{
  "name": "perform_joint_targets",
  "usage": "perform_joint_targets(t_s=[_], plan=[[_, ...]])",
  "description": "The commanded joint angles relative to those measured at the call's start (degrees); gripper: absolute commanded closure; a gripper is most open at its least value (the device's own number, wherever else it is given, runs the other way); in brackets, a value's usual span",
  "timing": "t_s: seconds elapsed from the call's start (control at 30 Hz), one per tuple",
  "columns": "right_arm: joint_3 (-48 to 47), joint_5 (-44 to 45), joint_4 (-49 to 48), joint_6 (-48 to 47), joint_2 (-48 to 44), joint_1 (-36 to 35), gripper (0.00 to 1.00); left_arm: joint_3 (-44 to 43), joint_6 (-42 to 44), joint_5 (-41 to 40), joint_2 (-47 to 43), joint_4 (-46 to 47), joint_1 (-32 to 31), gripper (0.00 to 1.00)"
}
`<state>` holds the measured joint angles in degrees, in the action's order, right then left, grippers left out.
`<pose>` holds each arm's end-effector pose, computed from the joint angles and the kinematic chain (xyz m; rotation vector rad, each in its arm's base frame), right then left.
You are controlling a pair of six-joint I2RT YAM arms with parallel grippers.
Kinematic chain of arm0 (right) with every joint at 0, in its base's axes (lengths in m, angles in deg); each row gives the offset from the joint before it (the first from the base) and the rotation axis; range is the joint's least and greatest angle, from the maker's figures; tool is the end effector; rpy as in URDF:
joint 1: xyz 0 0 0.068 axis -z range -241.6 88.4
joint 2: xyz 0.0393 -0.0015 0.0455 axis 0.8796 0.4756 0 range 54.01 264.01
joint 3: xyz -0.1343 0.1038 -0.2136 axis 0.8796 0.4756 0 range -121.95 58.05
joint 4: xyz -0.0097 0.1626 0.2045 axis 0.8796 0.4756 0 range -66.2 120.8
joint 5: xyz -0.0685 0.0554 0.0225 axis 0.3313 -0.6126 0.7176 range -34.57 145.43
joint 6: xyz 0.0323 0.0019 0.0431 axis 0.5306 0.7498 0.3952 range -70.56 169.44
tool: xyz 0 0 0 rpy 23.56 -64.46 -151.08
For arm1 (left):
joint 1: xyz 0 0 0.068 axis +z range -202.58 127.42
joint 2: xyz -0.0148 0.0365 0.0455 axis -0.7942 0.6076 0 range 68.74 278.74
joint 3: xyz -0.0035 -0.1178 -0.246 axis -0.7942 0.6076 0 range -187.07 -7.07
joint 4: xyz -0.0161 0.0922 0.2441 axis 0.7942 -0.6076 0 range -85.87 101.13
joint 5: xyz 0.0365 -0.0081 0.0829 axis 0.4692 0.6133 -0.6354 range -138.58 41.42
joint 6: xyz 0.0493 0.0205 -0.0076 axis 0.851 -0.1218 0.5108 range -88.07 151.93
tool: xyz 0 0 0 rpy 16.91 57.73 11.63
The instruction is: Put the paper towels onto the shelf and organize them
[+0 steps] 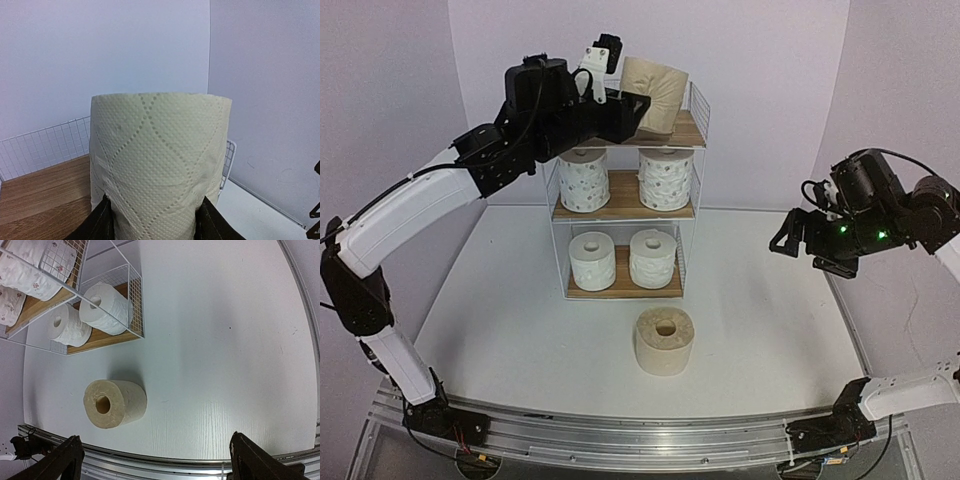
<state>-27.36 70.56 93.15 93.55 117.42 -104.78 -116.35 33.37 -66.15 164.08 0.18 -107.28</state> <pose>0.1376 0.1164 0.4173 0.1437 2.3961 0.4154 0.2258 -0.3004 0.4992 0.4976 1.4601 -0.5089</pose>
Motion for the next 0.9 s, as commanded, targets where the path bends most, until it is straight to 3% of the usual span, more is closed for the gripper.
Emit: perform_joint_targets(t_s=[0.0,0.37,0.7,0.87], plan=[[0.2,-0.4,-1.7,-1.2,-0.1,-0.2,0.02,-3.1,-1.4,7.1,0.3,3.2,4.7,1.00],[0.8,1.5,-2.5,-3.0,-0.5,-0.2,0.02,-1.0,-4.8,26.8,3.6,6.2,14.1,0.97],[1.4,2.7,-3.3,-3.3,-1.5,-0.3,0.02,-2.4,-8.6,42.1,9.5,8.6,17.6,0.87],[2.1,3.8,-3.5,-3.0,-2.5,-0.2,0.02,-2.7,-9.8,45.2,11.2,10.0,17.6,0.83]])
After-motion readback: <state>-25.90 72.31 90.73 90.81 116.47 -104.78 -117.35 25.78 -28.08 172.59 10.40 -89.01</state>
